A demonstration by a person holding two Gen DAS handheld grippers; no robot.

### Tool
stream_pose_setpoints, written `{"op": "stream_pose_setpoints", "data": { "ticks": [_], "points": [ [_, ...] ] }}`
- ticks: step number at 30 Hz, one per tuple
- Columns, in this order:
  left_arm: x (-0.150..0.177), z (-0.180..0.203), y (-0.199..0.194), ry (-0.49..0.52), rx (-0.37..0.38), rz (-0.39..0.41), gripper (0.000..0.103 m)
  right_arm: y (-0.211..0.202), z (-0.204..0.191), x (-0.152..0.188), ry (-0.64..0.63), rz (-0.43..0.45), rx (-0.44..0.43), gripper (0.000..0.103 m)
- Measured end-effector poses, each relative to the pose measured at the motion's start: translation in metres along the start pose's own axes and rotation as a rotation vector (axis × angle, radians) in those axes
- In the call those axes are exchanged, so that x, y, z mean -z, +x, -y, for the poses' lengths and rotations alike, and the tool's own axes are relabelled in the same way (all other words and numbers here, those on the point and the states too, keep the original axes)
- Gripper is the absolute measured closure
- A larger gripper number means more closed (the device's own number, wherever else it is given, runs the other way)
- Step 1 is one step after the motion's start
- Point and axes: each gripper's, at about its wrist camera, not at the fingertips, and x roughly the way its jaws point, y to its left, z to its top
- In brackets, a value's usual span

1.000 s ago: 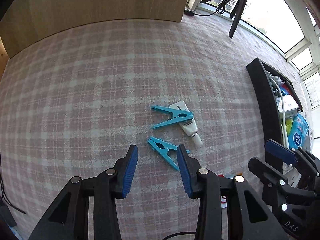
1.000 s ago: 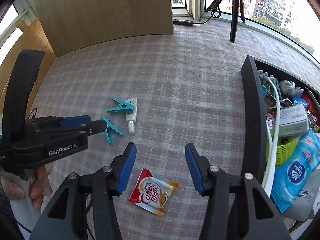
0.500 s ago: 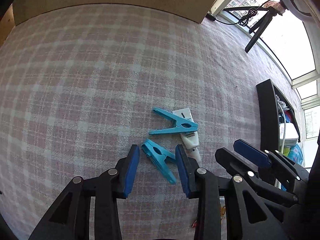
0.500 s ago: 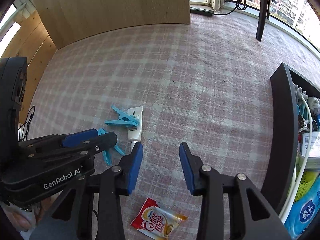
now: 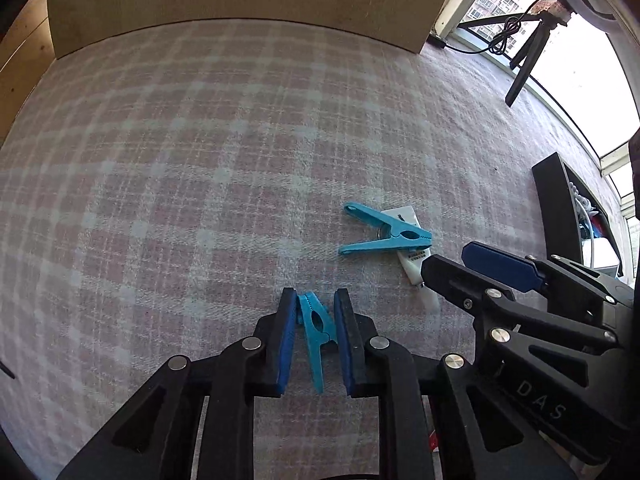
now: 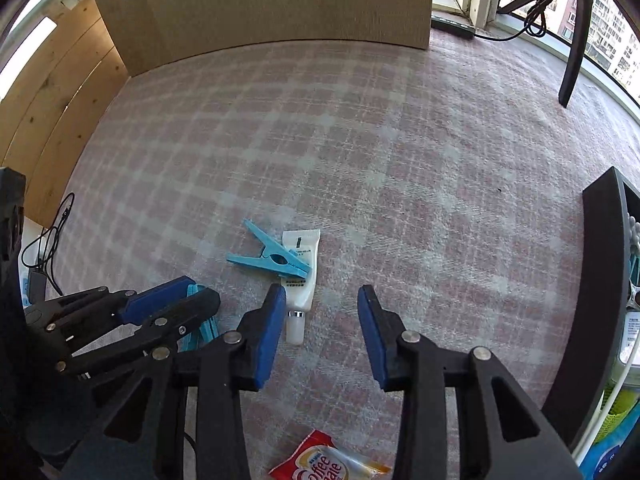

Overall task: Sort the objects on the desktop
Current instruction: 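Grasp the white tube with the right gripper while the left gripper grasps a teal clothespin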

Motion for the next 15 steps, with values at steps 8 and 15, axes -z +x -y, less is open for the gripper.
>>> {"op": "stream_pose_setpoints", "data": {
  "ticks": [8, 15],
  "points": [
    [0.001, -0.005, -0.002, -0.002, -0.001, 0.01, 0.087, 0.009, -0.018, -0.003, -0.082, -0.005, 0.118, 0.085],
    [0.004, 0.006, -0.007, -0.001, 0.038, -0.002, 0.088, -0.01, 0.005, 0.003, 0.011, 0.023, 0.1, 0.086]
  ]
}}
